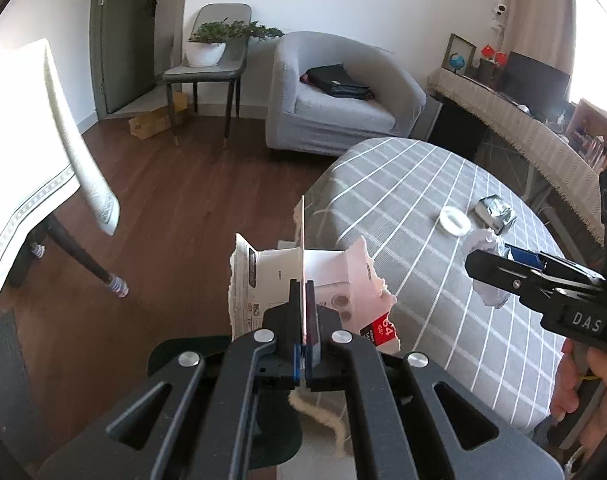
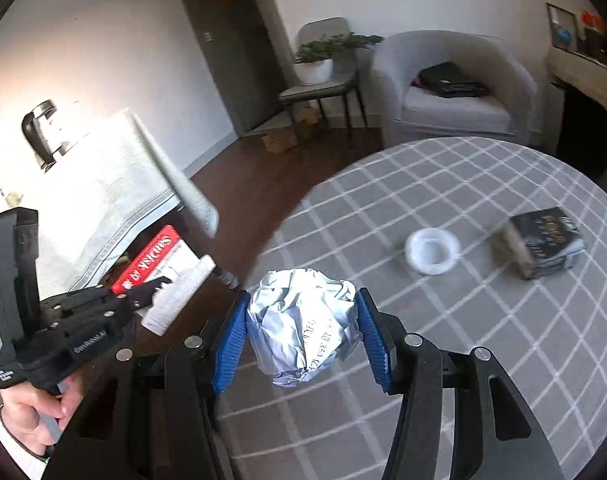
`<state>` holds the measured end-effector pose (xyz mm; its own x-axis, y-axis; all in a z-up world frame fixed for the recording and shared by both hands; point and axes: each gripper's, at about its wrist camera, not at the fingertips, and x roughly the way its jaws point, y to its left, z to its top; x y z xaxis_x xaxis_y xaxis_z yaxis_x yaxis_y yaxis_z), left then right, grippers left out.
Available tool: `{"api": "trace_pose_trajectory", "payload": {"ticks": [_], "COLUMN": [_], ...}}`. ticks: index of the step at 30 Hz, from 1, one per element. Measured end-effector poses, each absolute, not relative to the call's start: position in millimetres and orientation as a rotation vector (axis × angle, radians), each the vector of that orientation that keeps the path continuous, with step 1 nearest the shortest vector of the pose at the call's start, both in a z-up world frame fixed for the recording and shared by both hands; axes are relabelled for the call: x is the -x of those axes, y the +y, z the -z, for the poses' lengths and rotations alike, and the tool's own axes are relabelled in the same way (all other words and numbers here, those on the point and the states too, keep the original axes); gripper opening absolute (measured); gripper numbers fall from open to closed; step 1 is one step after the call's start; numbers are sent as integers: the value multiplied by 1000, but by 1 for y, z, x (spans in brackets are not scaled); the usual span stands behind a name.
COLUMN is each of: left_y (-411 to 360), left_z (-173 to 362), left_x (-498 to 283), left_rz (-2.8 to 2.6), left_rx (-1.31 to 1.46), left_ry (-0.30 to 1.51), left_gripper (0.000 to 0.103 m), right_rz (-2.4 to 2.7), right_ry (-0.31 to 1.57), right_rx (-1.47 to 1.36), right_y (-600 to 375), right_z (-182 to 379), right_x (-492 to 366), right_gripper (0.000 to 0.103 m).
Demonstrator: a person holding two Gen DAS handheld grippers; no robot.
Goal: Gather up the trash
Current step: 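Carry the SanDisk package and paper ball over the green bin with both grippers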
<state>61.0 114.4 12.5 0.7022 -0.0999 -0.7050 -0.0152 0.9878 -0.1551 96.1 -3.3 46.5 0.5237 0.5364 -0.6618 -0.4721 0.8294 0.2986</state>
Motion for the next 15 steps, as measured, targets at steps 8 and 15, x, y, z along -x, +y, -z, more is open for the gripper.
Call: {"api": "trace_pose_trajectory", "payload": {"ticks": [8,15], "left_y": [158,195], "left_z": [16,54], "left_x": [-39,-35], "left_rz": [-8,-55], "left_rx": [204,267], "left_ry": [864,966], "left_gripper": [2,2], "right_rz": [-671,-724], "right_ry": [832,859], "right_rx": [-57,-17], "right_y": [42,80], "right_z": [-41,-30], "right_x": [-82,-76], "right_gripper": [54,54]}}
